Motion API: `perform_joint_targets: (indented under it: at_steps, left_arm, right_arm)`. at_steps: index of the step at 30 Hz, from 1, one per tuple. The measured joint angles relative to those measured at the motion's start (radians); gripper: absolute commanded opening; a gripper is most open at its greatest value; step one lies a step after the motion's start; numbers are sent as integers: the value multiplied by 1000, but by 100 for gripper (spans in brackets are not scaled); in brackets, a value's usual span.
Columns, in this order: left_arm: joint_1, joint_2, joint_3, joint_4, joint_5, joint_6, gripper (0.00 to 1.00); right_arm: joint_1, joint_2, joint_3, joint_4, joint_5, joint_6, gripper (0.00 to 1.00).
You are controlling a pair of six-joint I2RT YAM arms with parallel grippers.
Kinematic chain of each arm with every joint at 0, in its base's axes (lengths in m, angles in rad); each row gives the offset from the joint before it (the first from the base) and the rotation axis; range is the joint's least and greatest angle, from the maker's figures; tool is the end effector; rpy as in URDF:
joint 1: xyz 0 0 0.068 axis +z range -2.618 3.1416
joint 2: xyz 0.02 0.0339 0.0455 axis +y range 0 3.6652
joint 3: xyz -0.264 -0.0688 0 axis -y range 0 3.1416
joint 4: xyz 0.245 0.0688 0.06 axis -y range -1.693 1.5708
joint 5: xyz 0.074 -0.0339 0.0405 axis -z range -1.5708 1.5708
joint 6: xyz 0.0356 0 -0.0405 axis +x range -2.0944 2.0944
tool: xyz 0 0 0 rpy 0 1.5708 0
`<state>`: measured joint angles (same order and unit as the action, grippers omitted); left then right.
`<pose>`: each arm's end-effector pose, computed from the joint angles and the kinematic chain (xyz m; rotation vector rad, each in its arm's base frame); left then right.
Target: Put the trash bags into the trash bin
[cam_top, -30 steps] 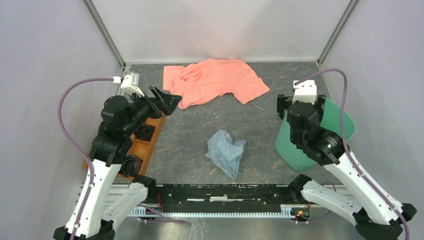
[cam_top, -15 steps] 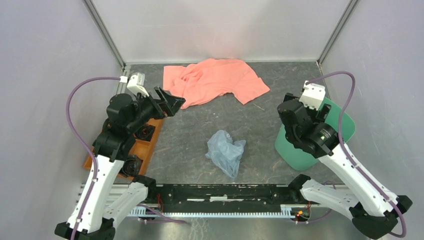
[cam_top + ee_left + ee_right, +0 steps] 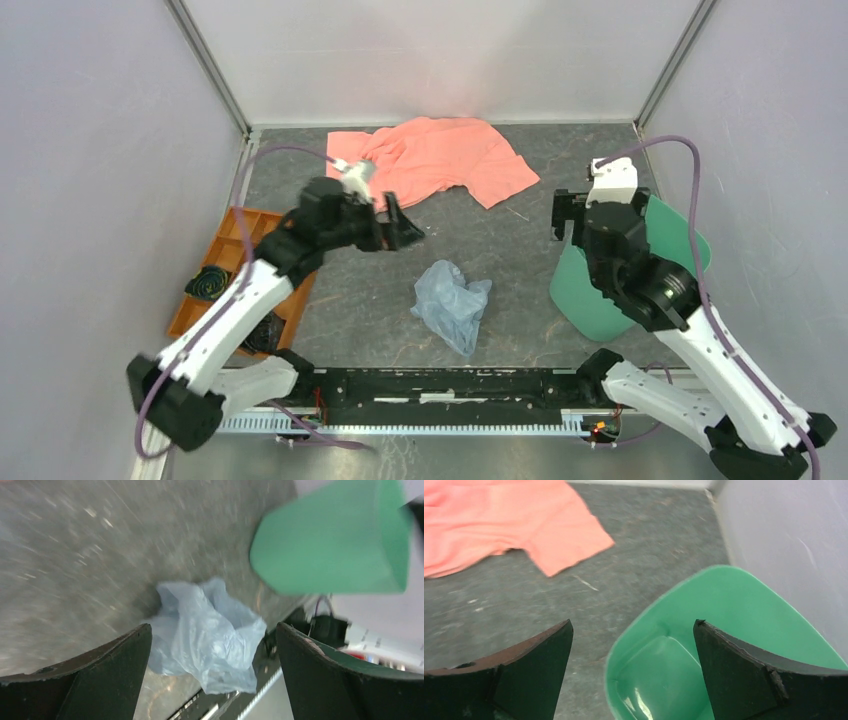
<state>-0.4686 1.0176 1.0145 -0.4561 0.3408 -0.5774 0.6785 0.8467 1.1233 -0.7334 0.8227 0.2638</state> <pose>0.1935 -0.1113 0.3497 0.1120 2.1485 -0.9826 0.1351 0.0754 0.3926 0.1088 1.8769 -0.1924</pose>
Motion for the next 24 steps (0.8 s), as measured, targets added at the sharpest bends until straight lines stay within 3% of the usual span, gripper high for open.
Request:
perform_joint_targets:
  at_steps: [4, 7, 9, 12, 13, 14, 16, 18, 24]
  left_arm:
    - [-167, 168, -70, 72, 10, -17, 100]
    - [-220, 250, -124, 100, -3, -37, 97]
    - [-230, 299, -135, 112, -22, -39, 86]
    - [-232, 361, -137, 145, -51, -42, 61]
    - [-232, 374, -140, 156, -55, -44, 48]
    - [-232, 385, -147, 169, -60, -45, 43]
    - [-232, 386, -177, 192, -71, -44, 18]
    - [-232, 367, -209, 206, -80, -31, 6]
    - [-232, 158, -240, 218, -57, 127, 2]
  right_arm:
    - [0, -78, -27, 118, -253, -154, 98]
    - [-1, -86, -36, 182, -504, -226, 98]
    - [0, -58, -44, 222, -650, -244, 98]
    - [15, -5, -105, 293, -848, -251, 98]
    - [28, 20, -141, 307, -906, -249, 98]
    - [31, 27, -150, 307, -921, -248, 98]
    - [52, 54, -186, 310, -965, -241, 98]
    - [69, 78, -203, 311, -990, -236, 98]
    - [92, 124, -205, 322, -1021, -235, 98]
